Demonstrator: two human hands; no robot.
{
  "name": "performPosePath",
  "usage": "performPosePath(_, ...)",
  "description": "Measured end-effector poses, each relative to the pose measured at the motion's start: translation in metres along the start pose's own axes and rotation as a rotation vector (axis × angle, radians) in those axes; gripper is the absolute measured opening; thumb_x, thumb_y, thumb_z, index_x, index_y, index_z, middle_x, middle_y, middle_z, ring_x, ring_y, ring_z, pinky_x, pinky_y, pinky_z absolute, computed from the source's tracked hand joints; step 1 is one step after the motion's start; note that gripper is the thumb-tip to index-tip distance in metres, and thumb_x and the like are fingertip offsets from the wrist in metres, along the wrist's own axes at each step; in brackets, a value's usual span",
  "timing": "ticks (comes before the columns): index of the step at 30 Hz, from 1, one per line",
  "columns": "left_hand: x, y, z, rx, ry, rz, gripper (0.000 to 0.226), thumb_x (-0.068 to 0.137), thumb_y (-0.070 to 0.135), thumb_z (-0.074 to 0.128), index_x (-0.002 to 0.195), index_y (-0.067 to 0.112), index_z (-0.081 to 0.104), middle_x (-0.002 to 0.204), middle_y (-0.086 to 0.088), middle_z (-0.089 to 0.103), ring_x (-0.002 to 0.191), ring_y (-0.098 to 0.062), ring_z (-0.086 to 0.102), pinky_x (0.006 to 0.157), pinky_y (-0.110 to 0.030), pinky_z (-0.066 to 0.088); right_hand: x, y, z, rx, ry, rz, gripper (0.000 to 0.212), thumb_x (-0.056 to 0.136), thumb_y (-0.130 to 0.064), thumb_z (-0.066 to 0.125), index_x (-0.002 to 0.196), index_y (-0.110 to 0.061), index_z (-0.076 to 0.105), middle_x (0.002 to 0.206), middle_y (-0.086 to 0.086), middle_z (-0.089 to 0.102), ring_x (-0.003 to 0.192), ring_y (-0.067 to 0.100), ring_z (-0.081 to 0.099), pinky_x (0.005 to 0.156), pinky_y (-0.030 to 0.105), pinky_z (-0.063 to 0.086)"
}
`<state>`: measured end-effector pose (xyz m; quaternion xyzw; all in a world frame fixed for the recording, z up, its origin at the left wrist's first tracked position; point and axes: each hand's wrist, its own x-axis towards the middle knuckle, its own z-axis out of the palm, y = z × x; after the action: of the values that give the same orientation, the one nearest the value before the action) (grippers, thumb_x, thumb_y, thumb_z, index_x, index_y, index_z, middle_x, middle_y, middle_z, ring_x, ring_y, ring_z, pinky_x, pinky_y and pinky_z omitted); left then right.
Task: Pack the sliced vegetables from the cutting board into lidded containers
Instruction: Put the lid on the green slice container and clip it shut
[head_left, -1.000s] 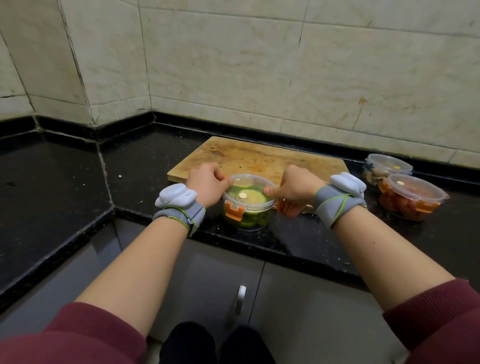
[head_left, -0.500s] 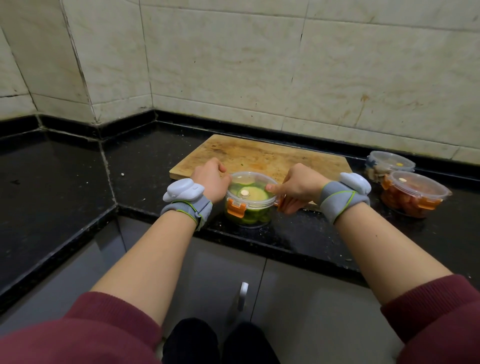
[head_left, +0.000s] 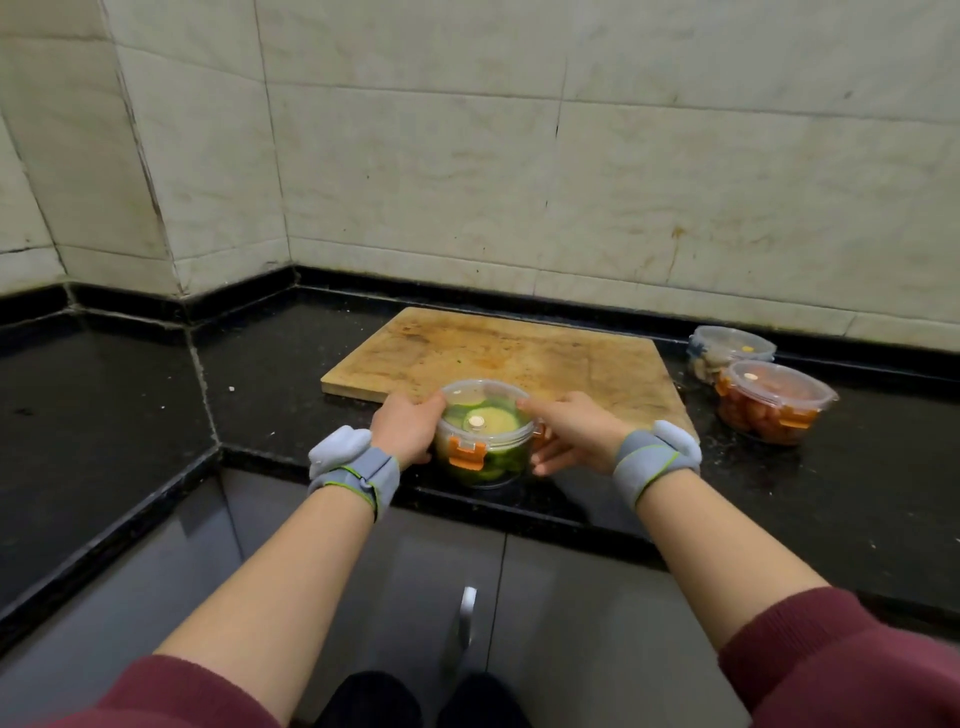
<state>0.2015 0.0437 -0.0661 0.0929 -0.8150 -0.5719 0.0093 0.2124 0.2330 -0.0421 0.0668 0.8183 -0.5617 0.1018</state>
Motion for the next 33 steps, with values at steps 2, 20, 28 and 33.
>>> performPosePath(2, -0.004, 0.000, 0.005, -0.010, -0.034, 0.005, 0.033, 0.088, 0.036, 0.057, 0.072, 0.007, 0.057, 0.079, -0.013, 0.059, 0.074, -0.029, 0.061, 0.067, -0.038, 0.059, -0.004, 0.005, -0.010, 0.026, 0.035, -0.015, 0.032, 0.092, -0.028, 0.060, 0.098, 0.002, 0.053, 0.064, 0.012, 0.046, 0.039, 0.019, 0.051, 0.036, 0.029, 0.052)
performPosePath(20, -0.060, 0.070, 0.220, -0.083, -0.456, 0.254, 0.033, 0.087, 0.042, 0.061, 0.087, 0.010, 0.071, 0.073, -0.007, 0.064, 0.062, -0.020, 0.063, 0.056, -0.026, 0.051, -0.053, 0.099, -0.222, 0.108, 0.546, 0.049, 0.052, 0.079, -0.041, 0.069, 0.098, 0.007, 0.069, 0.058, 0.012, 0.050, 0.042, 0.019, 0.041, 0.038, 0.022, 0.029)
performPosePath(28, -0.057, 0.077, 0.269, -0.093, -0.472, 0.277, 0.041, 0.084, 0.050, 0.059, 0.091, 0.011, 0.071, 0.069, -0.006, 0.063, 0.058, -0.021, 0.060, 0.060, -0.031, 0.049, -0.047, 0.122, -0.255, 0.225, 0.599, 0.120, 0.054, 0.081, -0.037, 0.069, 0.112, 0.006, 0.064, 0.069, 0.012, 0.054, 0.052, 0.020, 0.049, 0.040, 0.023, 0.036)
performPosePath(33, -0.054, 0.079, 0.276, -0.028, -0.468, 0.365, 0.035, 0.088, 0.048, 0.057, 0.100, 0.019, 0.070, 0.079, -0.003, 0.068, 0.063, -0.019, 0.067, 0.070, -0.036, 0.056, -0.045, 0.124, -0.264, 0.192, 0.553, 0.130, 0.047, 0.083, -0.043, 0.065, 0.101, 0.001, 0.069, 0.078, 0.017, 0.062, 0.065, 0.029, 0.055, 0.053, 0.030, 0.041)
